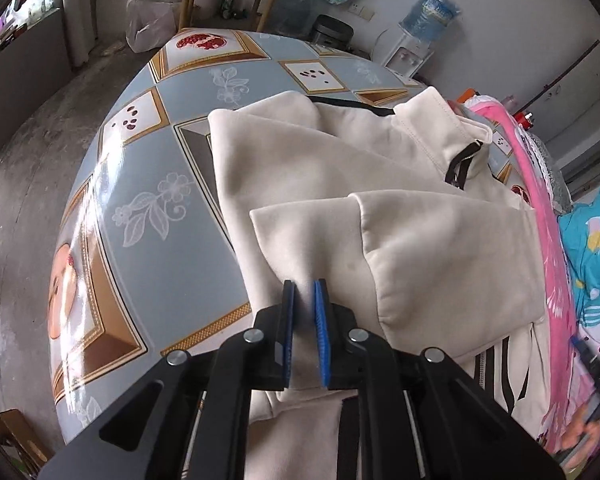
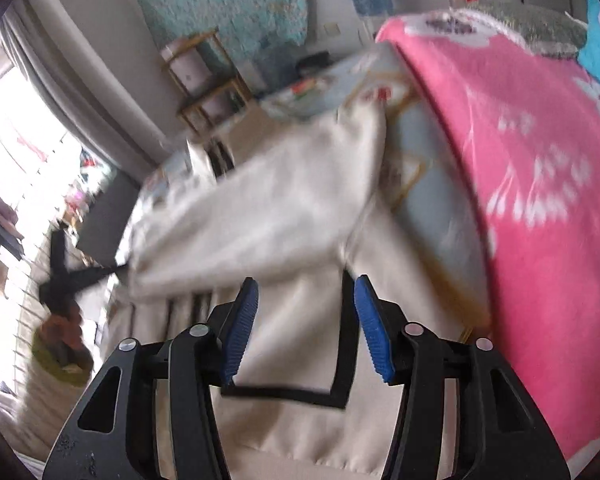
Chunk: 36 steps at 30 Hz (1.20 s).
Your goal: Fold large clothes
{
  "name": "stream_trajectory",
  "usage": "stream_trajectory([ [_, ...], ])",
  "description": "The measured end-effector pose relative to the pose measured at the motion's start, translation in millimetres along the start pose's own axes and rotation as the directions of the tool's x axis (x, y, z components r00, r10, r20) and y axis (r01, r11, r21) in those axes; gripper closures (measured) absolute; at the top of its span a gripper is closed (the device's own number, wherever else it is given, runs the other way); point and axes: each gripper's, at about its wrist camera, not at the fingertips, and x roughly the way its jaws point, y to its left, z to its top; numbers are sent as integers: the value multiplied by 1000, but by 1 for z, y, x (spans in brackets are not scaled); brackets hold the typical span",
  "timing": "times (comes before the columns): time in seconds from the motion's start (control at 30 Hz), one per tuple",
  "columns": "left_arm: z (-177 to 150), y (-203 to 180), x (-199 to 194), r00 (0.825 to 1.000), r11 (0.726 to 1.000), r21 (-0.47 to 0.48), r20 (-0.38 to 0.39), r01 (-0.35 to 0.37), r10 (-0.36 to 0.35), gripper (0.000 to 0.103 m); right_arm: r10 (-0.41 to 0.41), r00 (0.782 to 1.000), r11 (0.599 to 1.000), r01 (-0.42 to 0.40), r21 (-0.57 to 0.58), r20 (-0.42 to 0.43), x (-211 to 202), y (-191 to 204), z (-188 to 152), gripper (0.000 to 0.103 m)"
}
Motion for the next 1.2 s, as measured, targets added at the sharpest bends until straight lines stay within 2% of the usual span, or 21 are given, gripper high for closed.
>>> stream_trajectory([
  [0.1, 0, 0, 0, 1000, 1000, 7, 6, -7, 7, 93, -18, 1000, 999, 18, 31, -22, 25, -15, 40, 50],
  [0.23, -2, -2, 2, 1000, 1000, 5, 15, -14, 14, 92, -56, 995, 993, 63, 100, -78, 81, -42, 69, 50],
  [0.33, -3, 0, 1, 1000, 1000, -6, 27, 0, 0, 92, -46, 993, 986, 63, 155, -111, 118, -58, 77, 61],
  [0.4, -4, 1, 0, 999, 1000, -6, 36, 12, -11, 92, -12, 993, 985, 32, 170, -117, 130, -59, 77, 75],
  [0.43, -4, 1, -1, 999, 1000, -3, 42, 14, -14, 92, -16, 993, 986, 35, 163, -116, 130, -57, 76, 88],
  [0.47, -5, 1, -3, 998, 1000, 4, 56, 18, -18, 92, -28, 995, 989, 43, 144, -98, 128, -52, 75, 96],
  [0.57, -6, -1, -11, 993, 999, 25, 110, 29, -32, 92, -78, 997, 995, 79, 63, -24, 113, -36, 73, 98],
  [0.63, -7, -4, -11, 992, 999, 45, 127, 6, -12, 91, -108, 994, 993, 108, 48, -9, 114, -35, 73, 98],
  [0.73, -8, -6, 1, 994, 997, 59, 97, -52, 46, 88, -175, 984, 984, 176, 35, -36, 130, -43, 70, 98],
  [0.83, -11, -5, -7, 990, 997, 55, 135, -58, 50, 86, -182, 983, 982, 184, 47, -31, 125, -46, 69, 95],
  [0.93, -10, 0, -26, 975, 995, 40, 207, -96, 85, 86, -274, 962, 962, 274, -2, 21, 103, -33, 72, 69],
  [0.97, -9, 2, -33, 971, 995, 34, 224, -94, 84, 86, -282, 959, 959, 282, -16, 34, 98, -30, 72, 67],
  [1.0, -8, 4, -41, 967, 996, 27, 244, -79, 70, 86, -279, 959, 959, 281, -38, 51, 90, -23, 72, 67],
  [1.1, -5, -8, -51, 964, 997, 66, 264, -48, 29, 85, -228, 970, 964, 237, -124, 78, 75, 5, 62, 53],
  [1.2, -7, -31, -36, 981, 991, 132, 195, -17, -9, 77, -188, 982, 947, 188, -260, 23, 92, 41, 44, 51],
])
